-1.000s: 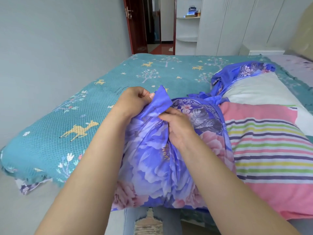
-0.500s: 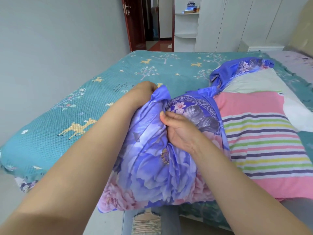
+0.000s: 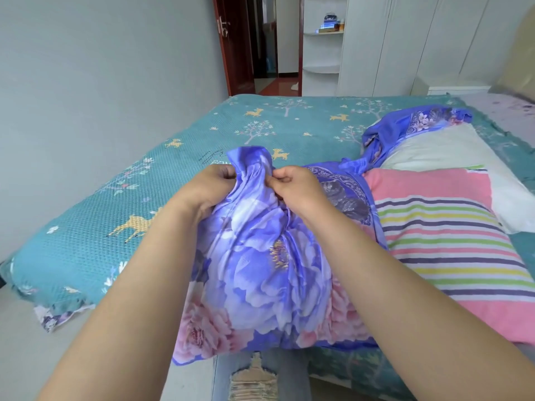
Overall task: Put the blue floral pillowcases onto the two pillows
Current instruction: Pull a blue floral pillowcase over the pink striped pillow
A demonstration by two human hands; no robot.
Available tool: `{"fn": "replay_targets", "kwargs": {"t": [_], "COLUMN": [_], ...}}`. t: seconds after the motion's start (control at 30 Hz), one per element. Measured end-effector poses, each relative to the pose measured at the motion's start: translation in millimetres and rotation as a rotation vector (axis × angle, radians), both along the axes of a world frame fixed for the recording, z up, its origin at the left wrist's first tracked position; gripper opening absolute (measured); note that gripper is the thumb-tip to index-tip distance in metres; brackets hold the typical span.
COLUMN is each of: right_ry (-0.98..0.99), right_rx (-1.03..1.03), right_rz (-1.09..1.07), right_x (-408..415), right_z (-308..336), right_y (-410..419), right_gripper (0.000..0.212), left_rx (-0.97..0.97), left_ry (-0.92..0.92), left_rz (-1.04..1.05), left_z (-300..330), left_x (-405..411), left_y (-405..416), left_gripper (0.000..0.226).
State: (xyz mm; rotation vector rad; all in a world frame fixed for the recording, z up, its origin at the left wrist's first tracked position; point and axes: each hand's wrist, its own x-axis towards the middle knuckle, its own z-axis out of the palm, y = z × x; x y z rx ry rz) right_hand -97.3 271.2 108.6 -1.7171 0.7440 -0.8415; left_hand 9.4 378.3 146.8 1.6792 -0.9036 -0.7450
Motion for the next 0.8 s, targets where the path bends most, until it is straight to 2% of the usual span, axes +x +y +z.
{"fn": "replay_targets", "kwargs": {"t": [0.07, 0.17, 0.23, 0.3, 0.37, 0.47, 0.57, 0.6, 0.63, 0.7, 0.8], "right_ry": [0.038, 0.028, 0.074, 0.215, 0.326, 0.433, 0.606, 0.665, 0.68, 0.585, 0.539], "right_rx": [-0.008, -0.086, -0.33, -0.617, -0.768, -0.777, -0.659, -0.615, -0.593, -0.61, -0.769], "right_rz": [-0.005, -0.029, -0.067, -0.119, -0.152, -0.153, -0.102, -0.065, -0.034, -0.047, -0.17], "right_x": [3.3, 3.3, -2.7, -8.9, -8.5, -5.6, 0.9, 3.2, 5.5, 6.9, 1.7], "right_z": [-1.5, -2.2, 9.7, 27.7, 41.4, 48.4, 47.0, 45.7, 43.7, 41.5, 43.9], "right_y": [-1.8, -4.8, -5.6, -6.6, -14.2, -22.8, -35.7, -39.8, -42.8, -42.6, -39.5], "right_gripper": [0.011, 0.019, 0.015, 0.015, 0.014, 0.016, 0.045, 0.047, 0.044, 0.04, 0.031], "left_rx": [0.047, 0.106, 0.031, -0.079, -0.187, -0.269, -0.278, -0.279, -0.276, -0.269, -0.253], "left_ry": [-0.084, -0.219, -0.186, -0.105, 0.021, 0.141, 0.189, 0.21, 0.217, 0.216, 0.198], "left_rz": [0.008, -0.03, -0.05, -0.037, -0.009, 0.034, 0.046, 0.051, 0.054, 0.058, 0.072], "left_z": [-1.0, 0.9, 8.3, 21.4, 34.9, 41.0, 34.7, 32.7, 31.0, 29.8, 29.3], "left_x": [1.0, 3.4, 2.9, 2.6, 5.0, 10.2, 8.2, 7.5, 7.2, 7.2, 8.2], "left_y": [-3.9, -5.9, -4.6, -2.2, 0.0, 2.4, 2.9, 2.3, 1.2, -0.6, -0.8], "left_gripper": [0.014, 0.014, 0.012, 0.015, 0.023, 0.042, 0.042, 0.046, 0.049, 0.051, 0.049]}}
